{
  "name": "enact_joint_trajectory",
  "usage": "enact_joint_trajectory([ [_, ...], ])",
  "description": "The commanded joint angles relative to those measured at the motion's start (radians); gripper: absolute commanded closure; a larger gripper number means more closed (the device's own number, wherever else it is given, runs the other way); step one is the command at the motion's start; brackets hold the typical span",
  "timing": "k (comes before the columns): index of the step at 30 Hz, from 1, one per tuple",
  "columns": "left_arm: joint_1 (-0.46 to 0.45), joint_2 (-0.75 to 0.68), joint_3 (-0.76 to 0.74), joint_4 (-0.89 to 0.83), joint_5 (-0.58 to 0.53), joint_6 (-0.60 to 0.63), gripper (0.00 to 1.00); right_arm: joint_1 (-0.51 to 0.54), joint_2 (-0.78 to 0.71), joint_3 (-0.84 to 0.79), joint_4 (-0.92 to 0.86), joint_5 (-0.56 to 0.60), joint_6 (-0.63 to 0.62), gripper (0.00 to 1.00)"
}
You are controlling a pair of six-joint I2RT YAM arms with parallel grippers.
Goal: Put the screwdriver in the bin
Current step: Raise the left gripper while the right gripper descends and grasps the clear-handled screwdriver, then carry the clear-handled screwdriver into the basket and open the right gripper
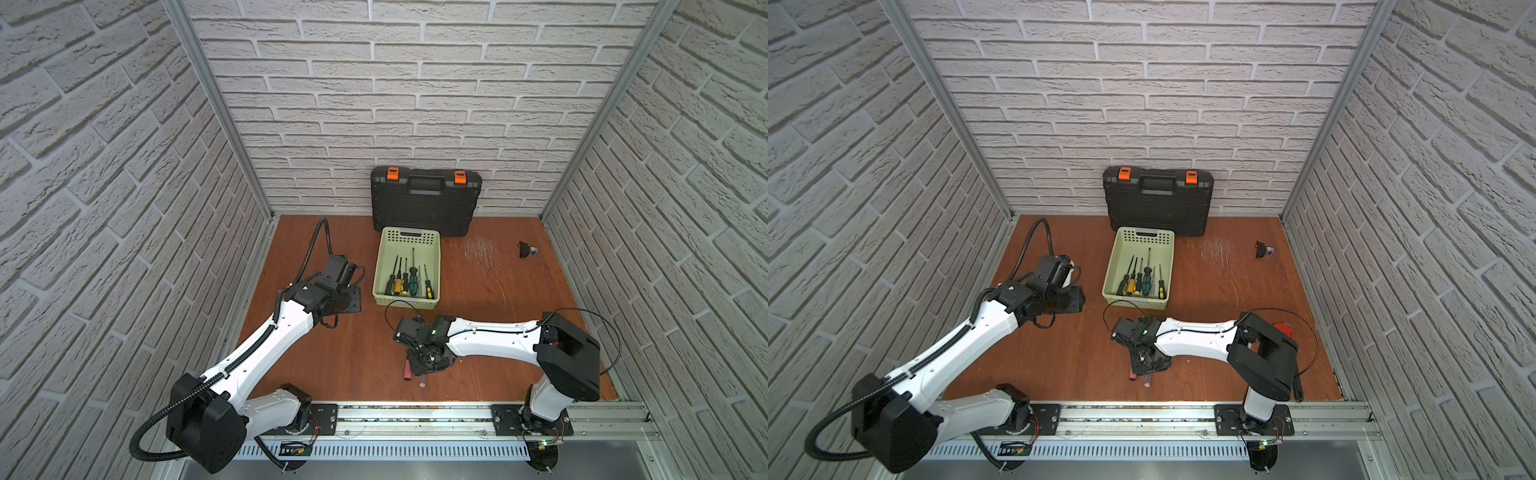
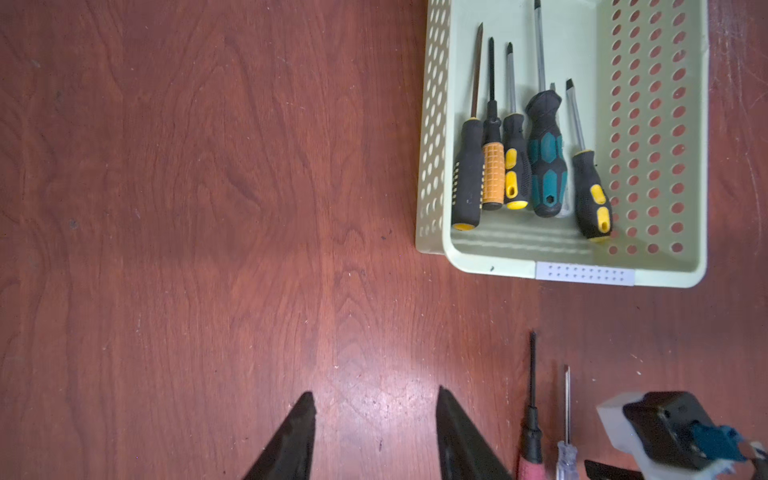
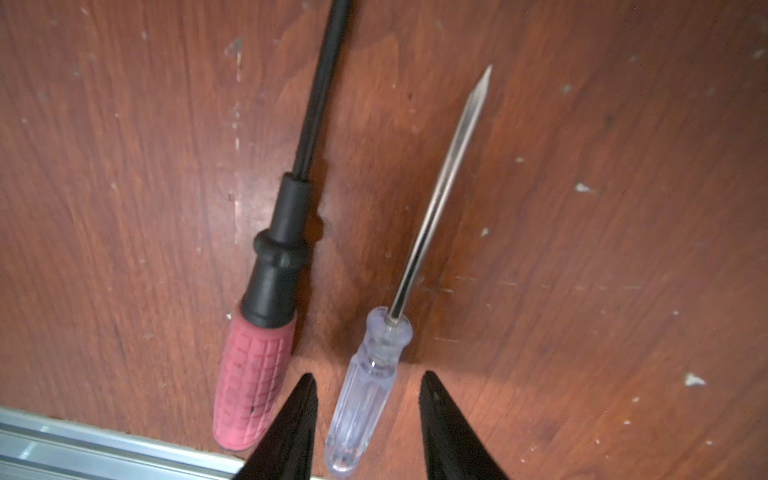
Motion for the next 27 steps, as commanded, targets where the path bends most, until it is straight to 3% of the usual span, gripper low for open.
enact_joint_trajectory([
  [1, 0.015, -0.016, -0.010, 0.016, -0.022, 0.003, 0.52, 0.017, 0.014, 0.010, -0.004, -0.005, 0.024, 0.60],
  [8, 0.023, -0.021, -0.012, 0.005, -0.025, 0.001, 0.52, 0.024, 0.015, -0.023, 0.009, -0.002, 0.038, 0.71],
  [16, 0.028, -0.020, 0.001, -0.007, -0.031, 0.001, 0.52, 0.024, -0.015, -0.049, -0.023, 0.038, 0.035, 0.94],
  [27, 0.033, -0.013, 0.037, -0.030, -0.079, 0.004, 0.52, -0.002, -0.225, 0.086, -0.243, 0.125, -0.035, 0.94],
])
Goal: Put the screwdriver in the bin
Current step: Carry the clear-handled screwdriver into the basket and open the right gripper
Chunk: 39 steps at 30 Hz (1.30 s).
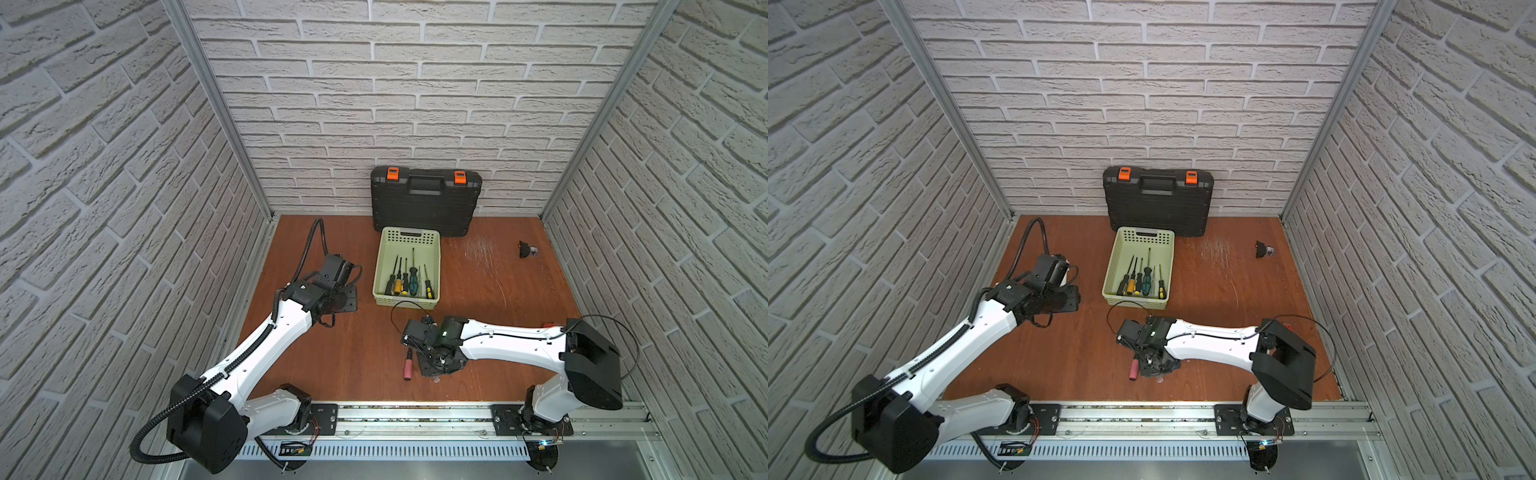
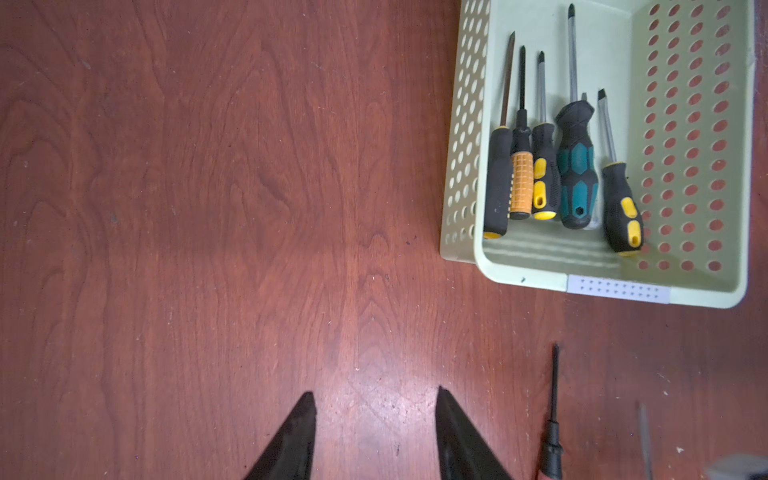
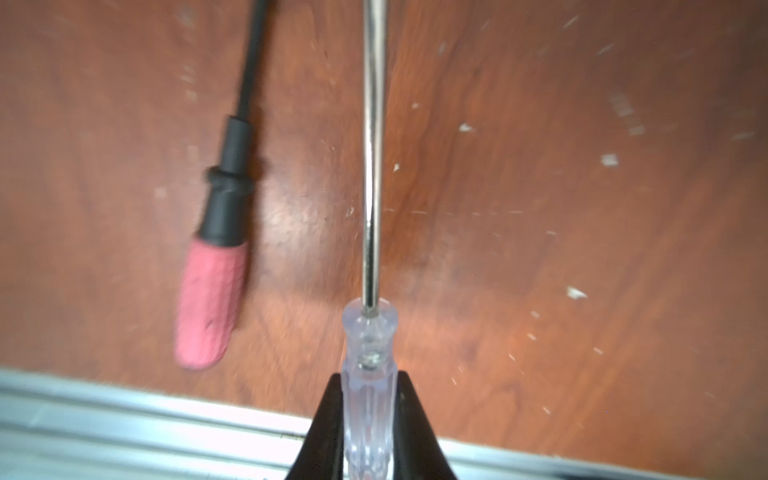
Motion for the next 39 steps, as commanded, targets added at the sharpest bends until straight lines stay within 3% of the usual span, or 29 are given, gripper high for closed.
enact_joint_trajectory([
  [1, 0.011, -0.014, 0.028, -0.011, -0.042, -0.005, 0.52, -0.037, -0.074, 0.091, -0.069, 0.055, -0.058, 0.94],
  [5, 0.011, -0.025, 0.025, -0.029, -0.033, -0.021, 0.52, -0.152, -0.042, 0.250, -0.054, 0.012, -0.187, 0.95],
  [11, 0.017, -0.070, 0.023, -0.075, -0.047, -0.031, 0.52, -0.315, 0.126, 0.509, -0.010, -0.072, -0.388, 0.95],
  [18, 0.020, -0.116, -0.003, -0.091, -0.041, -0.042, 0.52, -0.396, 0.376, 0.714, 0.087, -0.219, -0.434, 0.95],
  [27, 0.024, -0.168, -0.028, -0.107, -0.081, -0.024, 0.52, -0.411, 0.541, 0.742, 0.167, -0.214, -0.372, 0.95],
  [39, 0.031, -0.166, -0.042, -0.095, -0.089, -0.026, 0.52, -0.433, 0.539, 0.663, 0.243, -0.173, -0.340, 0.95],
])
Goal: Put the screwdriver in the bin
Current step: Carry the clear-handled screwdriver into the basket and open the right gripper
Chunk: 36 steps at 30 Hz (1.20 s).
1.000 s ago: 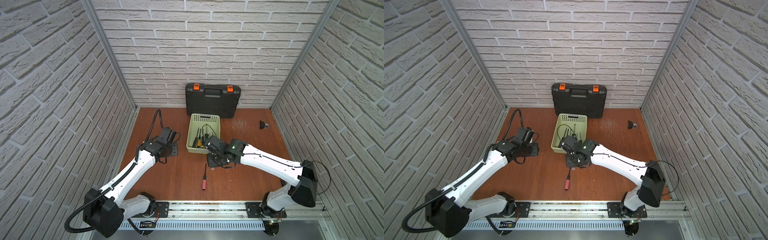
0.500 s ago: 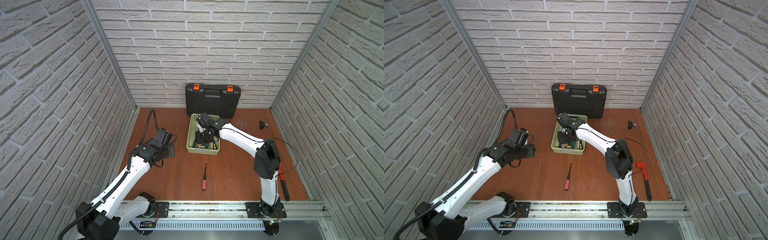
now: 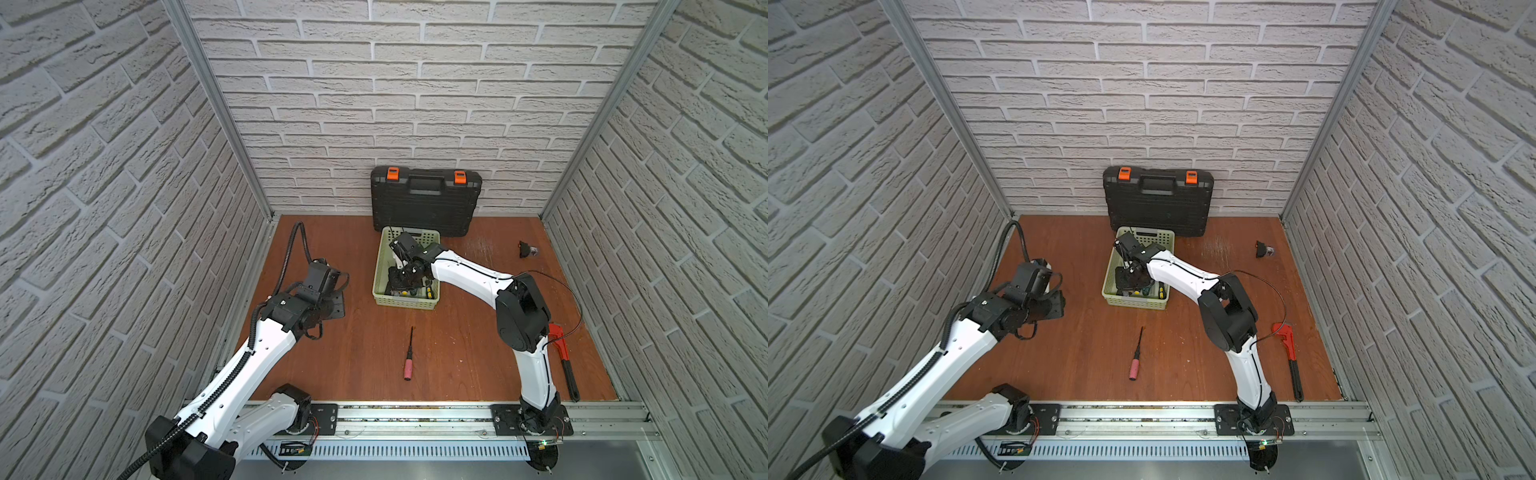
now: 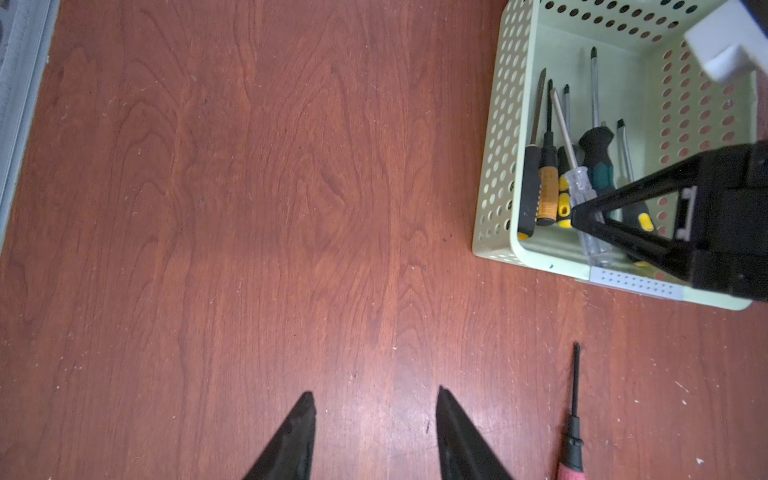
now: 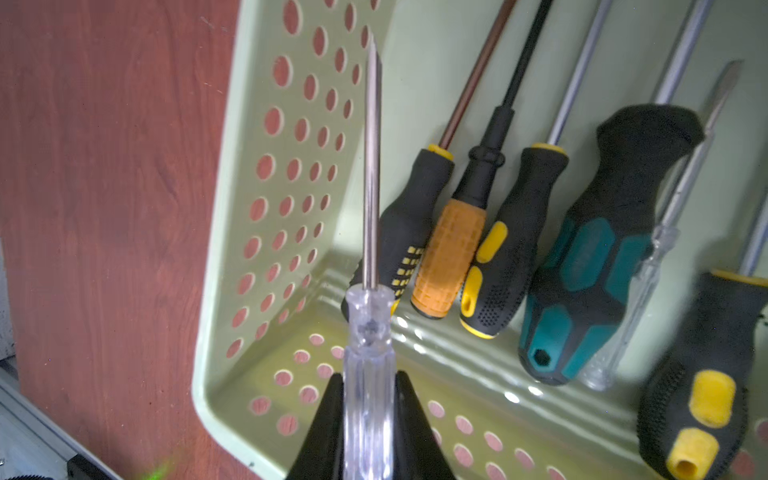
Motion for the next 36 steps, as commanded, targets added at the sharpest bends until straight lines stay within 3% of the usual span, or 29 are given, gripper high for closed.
enact_joint_trajectory([
  [1, 0.007, 0.003, -0.012, 0.002, -0.020, -0.001, 0.52, -0.015, -0.012, -0.012, 0.050, 0.025, 0.016, 0.95],
  [13, 0.007, 0.005, 0.000, -0.002, -0.018, -0.003, 0.52, -0.032, 0.015, -0.105, 0.211, -0.012, 0.162, 0.94],
  [19, 0.006, 0.003, 0.001, -0.006, -0.024, 0.002, 0.52, -0.032, 0.034, -0.090, 0.224, -0.015, 0.177, 0.94],
  [27, 0.010, 0.004, 0.041, -0.025, -0.061, 0.042, 0.52, -0.032, 0.069, -0.100, 0.248, -0.064, 0.190, 0.81],
  [30, 0.009, 0.009, 0.074, -0.041, -0.071, 0.066, 0.51, -0.028, 0.047, -0.094, 0.231, -0.042, 0.166, 0.67],
  [36, 0.010, 0.033, 0.111, -0.058, -0.004, 0.075, 0.51, -0.019, -0.052, -0.074, 0.162, 0.024, 0.091, 0.65],
])
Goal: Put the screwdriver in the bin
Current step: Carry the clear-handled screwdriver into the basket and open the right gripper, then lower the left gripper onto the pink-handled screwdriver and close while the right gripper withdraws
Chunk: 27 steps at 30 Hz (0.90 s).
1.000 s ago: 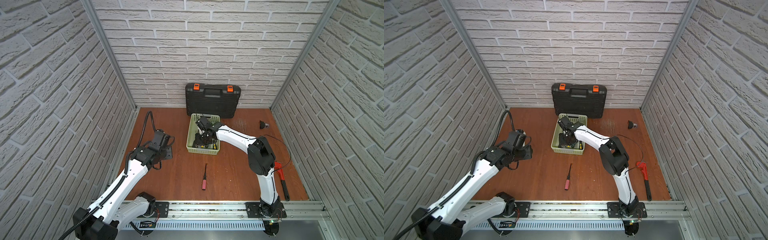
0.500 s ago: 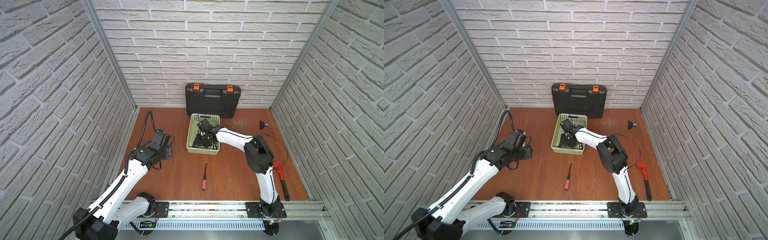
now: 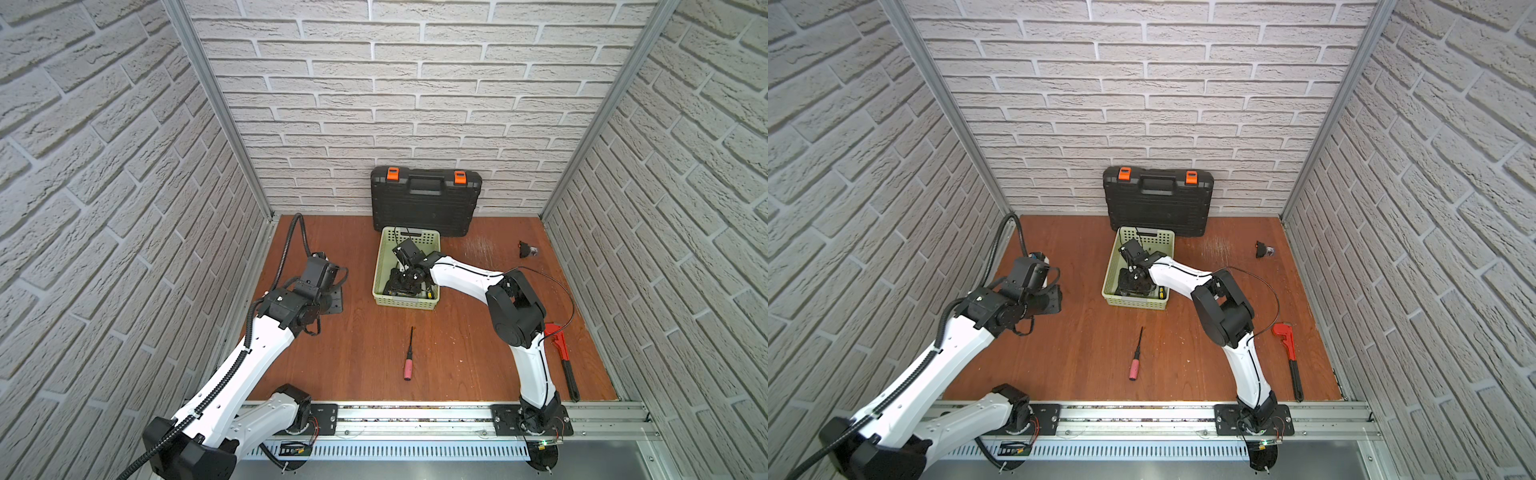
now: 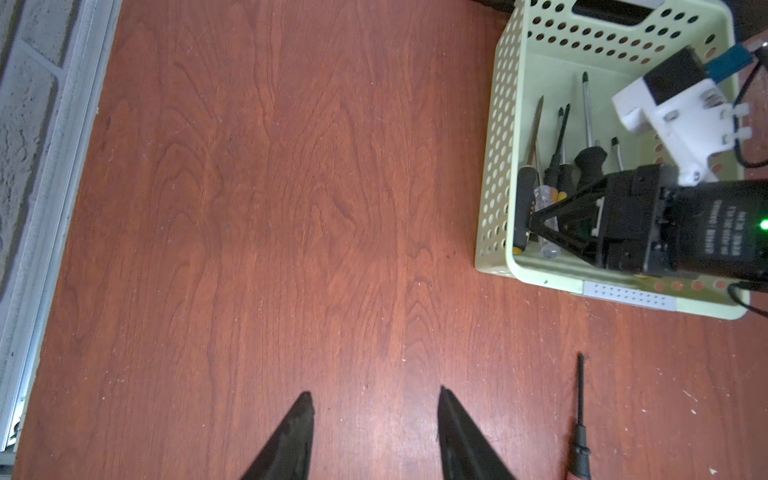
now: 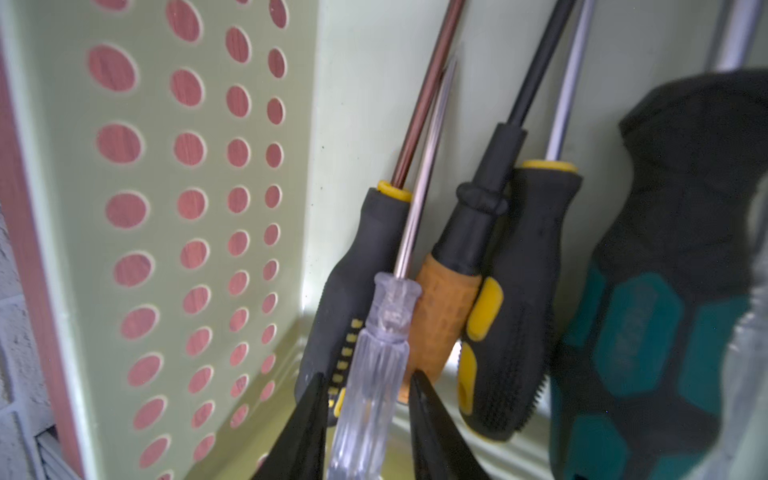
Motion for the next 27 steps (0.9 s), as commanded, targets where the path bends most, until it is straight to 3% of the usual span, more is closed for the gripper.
enact_joint_trajectory([
  [1, 0.007, 0.018, 0.029, -0.018, 0.059, 0.022, 0.51, 0.007, -0.109, 0.031, -0.043, 0.053, -0.063, 0.65],
  [6, -0.003, 0.059, 0.021, 0.029, 0.289, -0.001, 0.53, 0.019, -0.242, 0.040, -0.111, 0.115, -0.140, 0.65],
  [9, -0.055, 0.091, -0.001, 0.063, 0.381, -0.030, 0.54, 0.029, -0.313, 0.020, -0.130, 0.137, -0.176, 0.65],
  [21, -0.510, 0.365, -0.048, 0.265, 0.357, -0.286, 0.55, 0.027, -0.578, -0.277, -0.109, 0.258, -0.219, 0.63],
  [27, -0.577, 0.476, -0.040, 0.303, 0.301, -0.291, 0.51, 0.019, -0.664, -0.345, -0.142, 0.311, -0.225, 0.62],
])
